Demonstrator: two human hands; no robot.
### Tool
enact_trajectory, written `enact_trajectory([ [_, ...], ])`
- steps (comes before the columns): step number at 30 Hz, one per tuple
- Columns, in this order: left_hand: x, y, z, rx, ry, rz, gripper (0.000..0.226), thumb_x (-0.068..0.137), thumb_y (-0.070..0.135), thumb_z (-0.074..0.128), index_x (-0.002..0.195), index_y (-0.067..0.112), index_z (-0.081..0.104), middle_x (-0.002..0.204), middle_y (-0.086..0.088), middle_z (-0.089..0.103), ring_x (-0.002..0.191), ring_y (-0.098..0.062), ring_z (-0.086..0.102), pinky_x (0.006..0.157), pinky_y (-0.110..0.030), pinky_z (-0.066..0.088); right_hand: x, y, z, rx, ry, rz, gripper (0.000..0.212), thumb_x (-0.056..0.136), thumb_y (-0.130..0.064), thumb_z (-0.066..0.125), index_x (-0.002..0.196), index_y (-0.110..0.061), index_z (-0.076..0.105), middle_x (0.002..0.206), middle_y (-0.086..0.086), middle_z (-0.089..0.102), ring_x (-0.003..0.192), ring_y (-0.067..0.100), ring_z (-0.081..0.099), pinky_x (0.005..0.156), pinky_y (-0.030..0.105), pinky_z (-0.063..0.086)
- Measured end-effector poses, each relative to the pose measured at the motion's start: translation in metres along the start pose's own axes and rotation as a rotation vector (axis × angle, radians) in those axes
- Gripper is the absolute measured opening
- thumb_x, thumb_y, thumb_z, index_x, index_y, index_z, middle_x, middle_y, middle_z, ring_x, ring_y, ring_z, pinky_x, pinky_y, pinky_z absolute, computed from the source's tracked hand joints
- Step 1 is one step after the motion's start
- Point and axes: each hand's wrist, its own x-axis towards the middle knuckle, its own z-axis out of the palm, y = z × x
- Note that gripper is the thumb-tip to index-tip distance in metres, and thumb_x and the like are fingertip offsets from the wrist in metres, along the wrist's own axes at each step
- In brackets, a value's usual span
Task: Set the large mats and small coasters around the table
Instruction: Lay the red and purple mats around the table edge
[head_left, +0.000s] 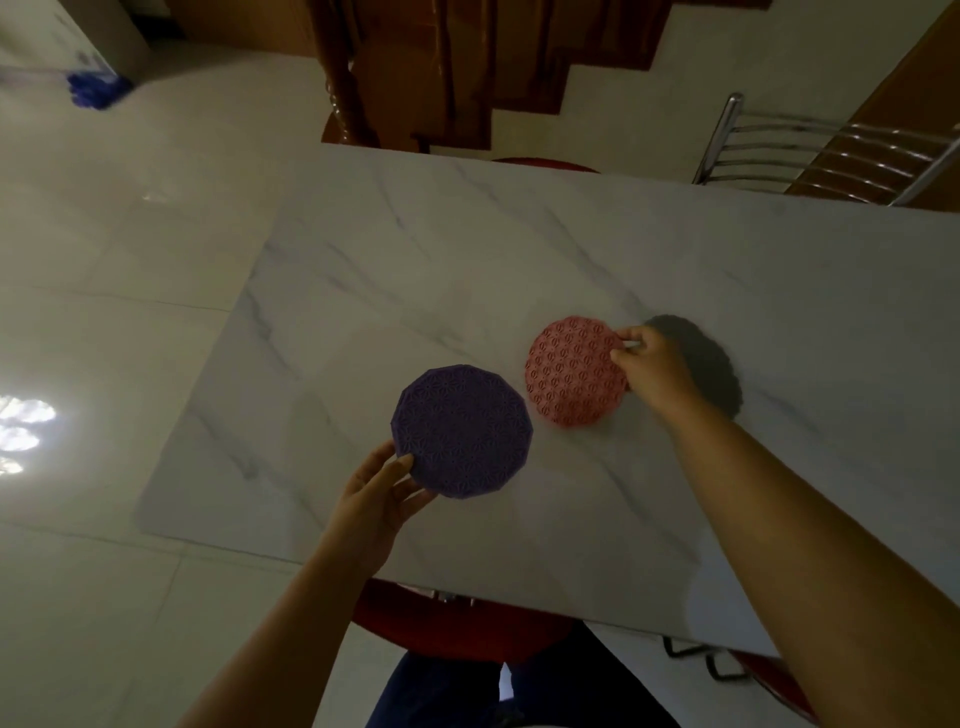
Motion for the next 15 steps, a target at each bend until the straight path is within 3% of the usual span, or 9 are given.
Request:
enact_trajectory([
  [3,0.002,0.006,0.008,0.014,-0.003,0.0,0.029,0.088,0.008,0.053,0.115,0.012,0.062,0.101,-0.007,0.074,0.083,-0.023,0.072,0.068,-0.033,0.06,-0.024,-0.018,-0.029,0.173,0.124,-0.094,0.024,0.088,-0.014,0.058,0.112,-0.015,0.06,0.106,0.002,0.065,0.094,0.016,0.062,0.072,0.023,0.049],
  [6,0.002,0.011,0.017,0.002,-0.011,0.001,0.028,0.087,0.007,0.054,0.113,0.012,0.062,0.098,-0.006,0.075,0.08,-0.023,0.073,0.064,-0.032,0.06,-0.057,-0.031,-0.051,0.368,0.226,-0.134,0.021,0.085,-0.016,0.061,0.104,-0.024,0.063,0.098,-0.003,0.068,0.092,0.016,0.065,0.079,0.03,0.052],
  [11,-0.005,0.012,0.036,0.025,-0.088,-0.02,0.039,0.078,0.013,0.061,0.117,0.011,0.06,0.101,-0.007,0.075,0.084,-0.024,0.073,0.067,-0.033,0.06,-0.112,-0.032,-0.029,0.589,-0.001,-0.037,0.019,0.087,-0.009,0.058,0.103,-0.017,0.066,0.089,-0.001,0.07,0.078,0.012,0.068,0.063,0.027,0.053],
  [15,-0.014,0.008,0.045,0.064,-0.196,-0.034,0.037,0.081,0.013,0.059,0.117,0.01,0.061,0.107,-0.01,0.073,0.09,-0.026,0.072,0.071,-0.034,0.06,-0.14,-0.023,-0.002,0.588,0.003,0.014,0.019,0.088,-0.002,0.056,0.097,-0.016,0.066,0.081,-0.003,0.069,0.069,0.007,0.066,0.061,0.021,0.053],
])
